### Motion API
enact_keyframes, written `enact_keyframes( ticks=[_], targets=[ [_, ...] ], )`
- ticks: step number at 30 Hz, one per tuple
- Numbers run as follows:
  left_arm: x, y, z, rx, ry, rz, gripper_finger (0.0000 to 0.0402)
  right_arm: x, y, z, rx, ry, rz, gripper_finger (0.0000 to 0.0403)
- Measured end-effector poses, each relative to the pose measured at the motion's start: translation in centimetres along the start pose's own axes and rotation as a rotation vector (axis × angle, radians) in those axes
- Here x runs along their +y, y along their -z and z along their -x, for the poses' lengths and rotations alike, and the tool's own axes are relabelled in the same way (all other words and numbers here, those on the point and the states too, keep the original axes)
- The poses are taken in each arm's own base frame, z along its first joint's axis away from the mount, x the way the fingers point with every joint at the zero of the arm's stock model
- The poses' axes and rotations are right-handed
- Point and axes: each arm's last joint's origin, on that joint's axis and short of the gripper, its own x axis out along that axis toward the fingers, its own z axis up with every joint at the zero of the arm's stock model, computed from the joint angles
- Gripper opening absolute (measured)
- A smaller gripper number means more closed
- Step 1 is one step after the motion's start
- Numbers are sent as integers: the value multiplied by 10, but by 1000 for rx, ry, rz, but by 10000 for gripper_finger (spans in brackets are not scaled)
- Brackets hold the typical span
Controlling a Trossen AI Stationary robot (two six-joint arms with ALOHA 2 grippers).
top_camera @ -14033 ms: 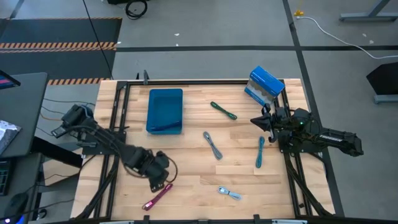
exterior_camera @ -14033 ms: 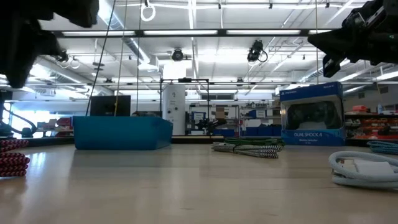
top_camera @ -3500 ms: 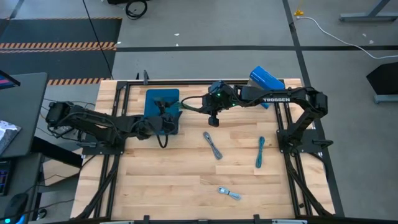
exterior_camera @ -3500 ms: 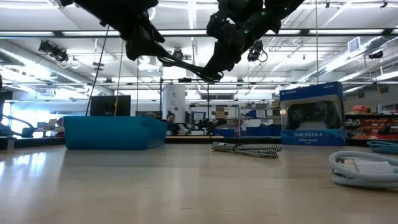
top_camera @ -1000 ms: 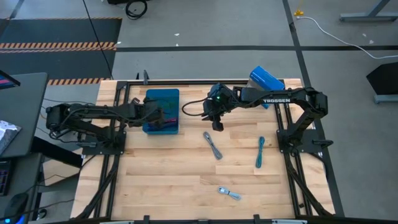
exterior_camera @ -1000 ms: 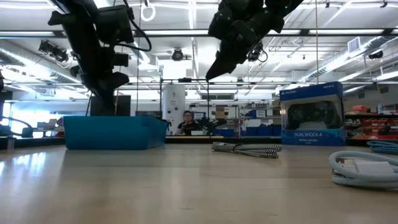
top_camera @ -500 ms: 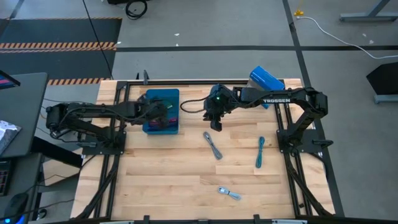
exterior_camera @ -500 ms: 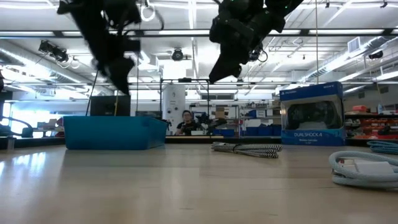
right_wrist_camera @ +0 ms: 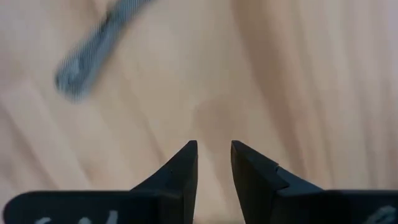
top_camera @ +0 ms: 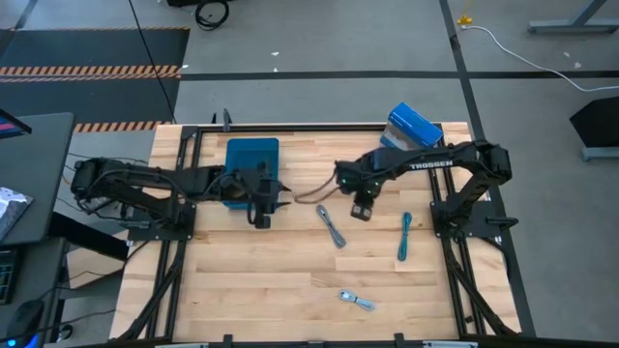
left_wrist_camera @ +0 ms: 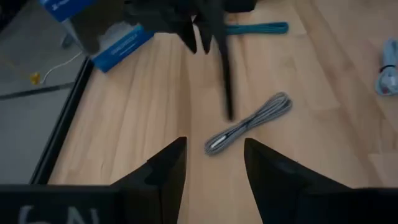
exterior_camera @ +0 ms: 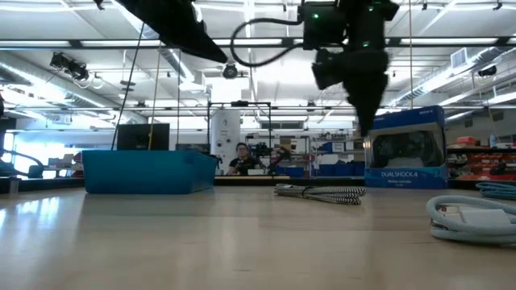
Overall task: Pick and place USB-C Cables
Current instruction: Put the black blue charger cable into the blue bin
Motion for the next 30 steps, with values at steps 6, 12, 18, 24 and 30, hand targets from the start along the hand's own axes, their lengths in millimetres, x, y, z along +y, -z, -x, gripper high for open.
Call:
enact_keyframes(
  ticks=[6, 12, 18, 24, 30],
  targets=[
    [-7, 10, -11, -51, 48, -36, 167, 23, 26, 0, 196, 3, 37, 103],
    [-15, 17, -37, -96, 128, -101, 167, 41, 56, -13, 356, 75, -112, 103],
    [-23, 25, -68, -134, 205, -221, 167, 52, 87, -23, 393, 174, -327, 103],
    [-23, 36, -96, -172, 259, -266, 167, 54, 111, -25, 300, 148, -540, 103],
    [-26, 53, -116, -139, 296, -330, 161, 52, 124, -35, 148, 73, -687, 103]
  ],
)
